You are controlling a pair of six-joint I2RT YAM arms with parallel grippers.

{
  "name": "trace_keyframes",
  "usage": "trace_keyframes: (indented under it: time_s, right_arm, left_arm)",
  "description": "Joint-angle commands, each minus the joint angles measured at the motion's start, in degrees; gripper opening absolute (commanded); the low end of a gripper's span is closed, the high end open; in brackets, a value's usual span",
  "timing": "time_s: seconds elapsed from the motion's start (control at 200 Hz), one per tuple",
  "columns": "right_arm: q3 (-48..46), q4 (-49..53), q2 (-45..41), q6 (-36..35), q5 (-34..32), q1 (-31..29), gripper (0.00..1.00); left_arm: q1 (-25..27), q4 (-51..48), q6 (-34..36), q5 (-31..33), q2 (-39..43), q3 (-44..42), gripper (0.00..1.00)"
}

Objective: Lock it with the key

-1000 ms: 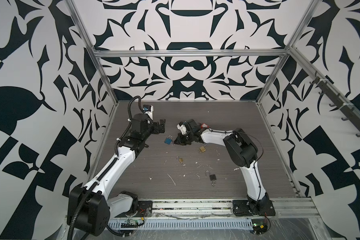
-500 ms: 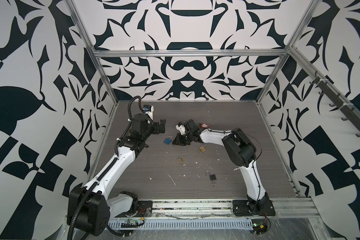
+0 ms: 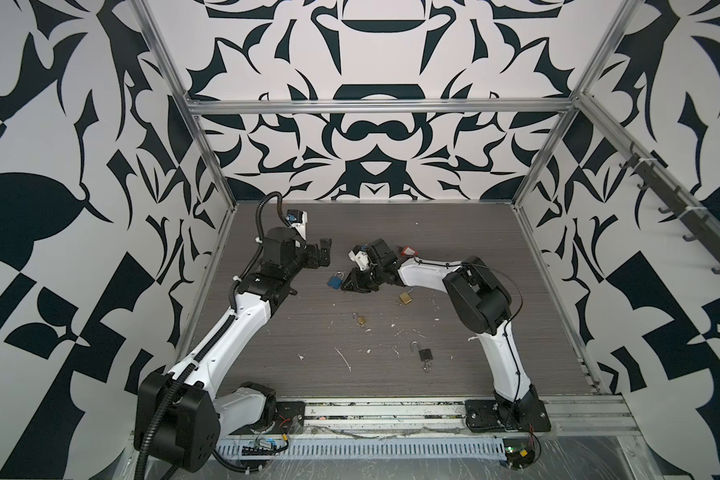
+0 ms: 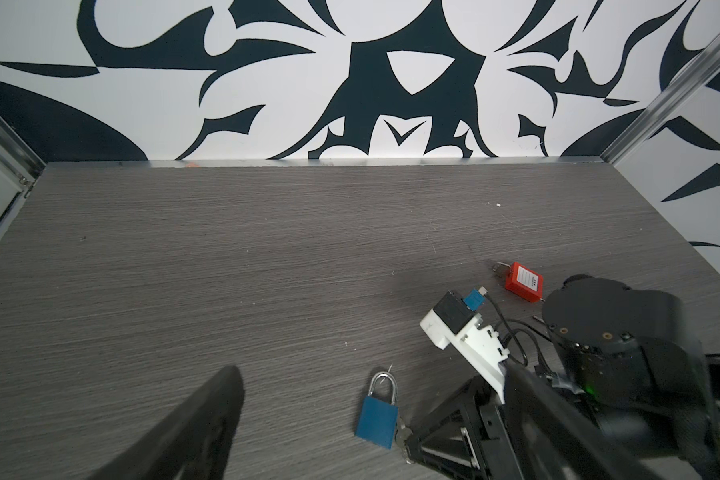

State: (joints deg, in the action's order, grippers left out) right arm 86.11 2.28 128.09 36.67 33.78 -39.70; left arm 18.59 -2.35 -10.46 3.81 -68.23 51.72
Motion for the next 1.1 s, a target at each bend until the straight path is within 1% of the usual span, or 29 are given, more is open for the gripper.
trace_keyframes:
  time_s: [0.0,0.085,0.28,0.435,0.535,0.585,0.645,0.735,0.795,0.865,0.985,1.095]
  right_arm:
    - [1.97,0.62,0.14,-0.76,0.94,-0.42,0.26]
    - [1.74,0.50,-0.74,-0.89,0.66,-0.30,0.27]
    - [-3.40,1.30,-7.49,-0.87,-5.53,2.92,0.34]
    - [-6.30,3.58,-13.16,-3.97,-8.72,5.74,0.38]
    - [-8.80,4.04,-18.14,-5.64,-11.30,7.52,0.40]
    - [-10.27,4.32,-20.95,-6.75,-12.73,8.61,0.42]
    - [-12.14,5.07,-24.83,-8.45,-14.93,9.86,0.44]
    - [-15.52,7.39,-30.37,-12.11,-19.35,11.39,0.54]
    - [-17.77,9.30,-33.67,-13.62,-22.90,12.48,0.62]
    - [-21.32,9.56,-37.73,-13.88,-24.51,14.29,0.68]
    - [-27.08,9.18,-42.87,-12.56,-24.42,17.95,0.73]
    - [-29.89,9.12,-44.24,-13.00,-24.23,20.18,0.79]
  left_arm:
    - [-0.33,0.40,0.36,-0.29,-0.18,0.48,0.99]
    - [-0.31,0.42,0.40,-0.21,-0.15,0.48,0.99]
    - [-0.31,0.42,-0.52,1.17,0.55,0.48,0.99]
    - [-0.39,0.16,-2.60,4.71,1.29,0.61,0.99]
    - [-0.36,-1.19,-4.17,5.04,0.95,1.91,0.99]
    - [-0.31,-2.09,-5.15,4.39,0.37,2.94,0.99]
    - [-0.31,-3.56,-5.55,2.11,-0.67,4.61,0.99]
    - [-0.32,-6.25,-5.92,-1.97,-3.04,8.07,0.99]
    - [-0.24,-6.53,-4.25,-5.94,-4.36,9.79,0.99]
    - [0.33,-6.53,-1.43,-10.37,-7.60,11.84,0.99]
    - [2.94,-7.79,8.64,-14.88,-12.40,16.51,0.99]
    - [5.64,-13.19,16.88,-17.82,-18.04,23.08,0.99]
